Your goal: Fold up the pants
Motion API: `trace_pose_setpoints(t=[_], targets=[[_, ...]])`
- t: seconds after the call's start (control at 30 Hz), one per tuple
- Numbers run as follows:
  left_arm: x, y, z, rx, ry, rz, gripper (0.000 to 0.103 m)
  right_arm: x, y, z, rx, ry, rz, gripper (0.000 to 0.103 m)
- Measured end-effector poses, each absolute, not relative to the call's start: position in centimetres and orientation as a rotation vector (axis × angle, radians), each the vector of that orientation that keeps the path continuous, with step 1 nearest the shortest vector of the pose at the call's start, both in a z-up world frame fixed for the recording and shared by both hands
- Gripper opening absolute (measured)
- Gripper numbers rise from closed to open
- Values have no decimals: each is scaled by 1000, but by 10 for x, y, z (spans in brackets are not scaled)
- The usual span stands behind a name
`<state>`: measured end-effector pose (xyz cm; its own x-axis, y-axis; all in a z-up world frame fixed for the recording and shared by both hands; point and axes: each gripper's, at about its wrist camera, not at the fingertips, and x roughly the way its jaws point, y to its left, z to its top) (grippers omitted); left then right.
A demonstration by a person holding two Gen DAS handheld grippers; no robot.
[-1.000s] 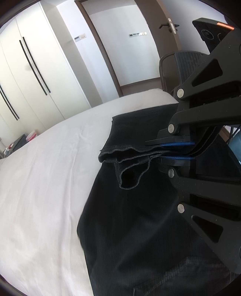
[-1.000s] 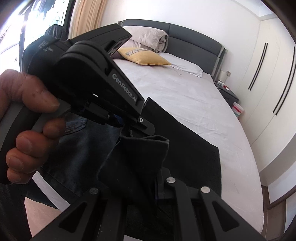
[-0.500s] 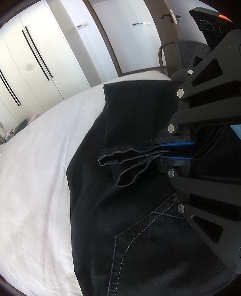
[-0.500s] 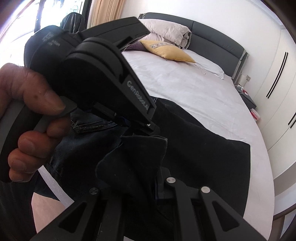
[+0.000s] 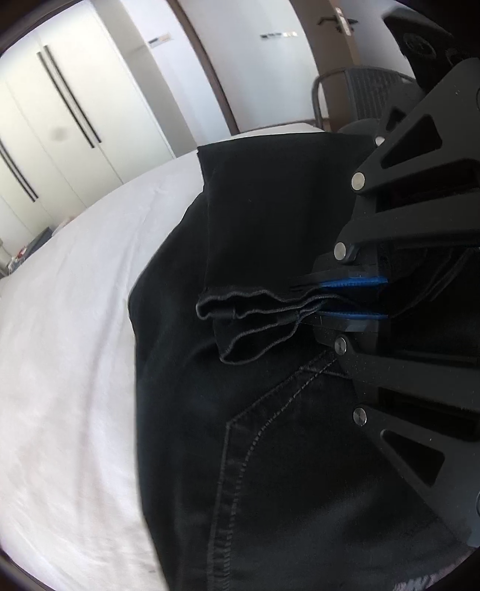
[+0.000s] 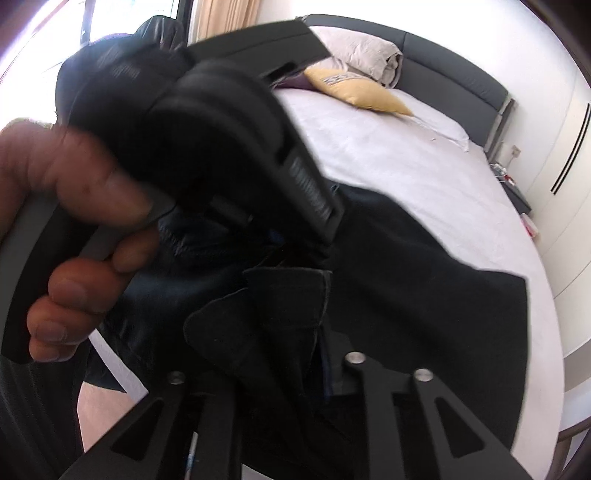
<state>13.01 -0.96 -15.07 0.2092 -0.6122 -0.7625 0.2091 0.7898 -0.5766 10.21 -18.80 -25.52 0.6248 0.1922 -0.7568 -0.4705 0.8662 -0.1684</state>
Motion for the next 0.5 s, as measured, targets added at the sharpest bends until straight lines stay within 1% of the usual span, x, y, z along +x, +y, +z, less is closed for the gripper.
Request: trace_pose_setpoints(t=[0.03, 0.07, 0.13, 0.17, 0.2, 0.3, 0.37, 0.43, 0.5], targets=[[129, -9, -152, -399, 1234, -591, 11, 102, -191, -255, -363, 811, 390, 22], [128, -7, -151, -402, 1230, -590, 11, 103, -196, -249, -339, 813, 402, 25], [126, -5, -147, -387, 1220, -578, 11, 99, -206, -243, -281, 835, 452, 46], [123, 5, -144, -379, 1215, -572, 12, 94, -214, -238, -236, 848, 496, 61], [122, 6, -141, -375, 1212, -565, 14, 88, -221, -233, -207, 846, 522, 66], [116, 15, -125, -331, 1188, -507, 15, 66, -248, -214, -97, 855, 614, 66], [109, 20, -107, -275, 1143, -452, 15, 58, -285, -193, 21, 809, 629, 66], [103, 20, -86, -250, 1088, -440, 15, 58, -322, -184, 154, 788, 615, 66], [97, 9, -67, -250, 1035, -451, 15, 69, -363, -188, 310, 790, 586, 66]])
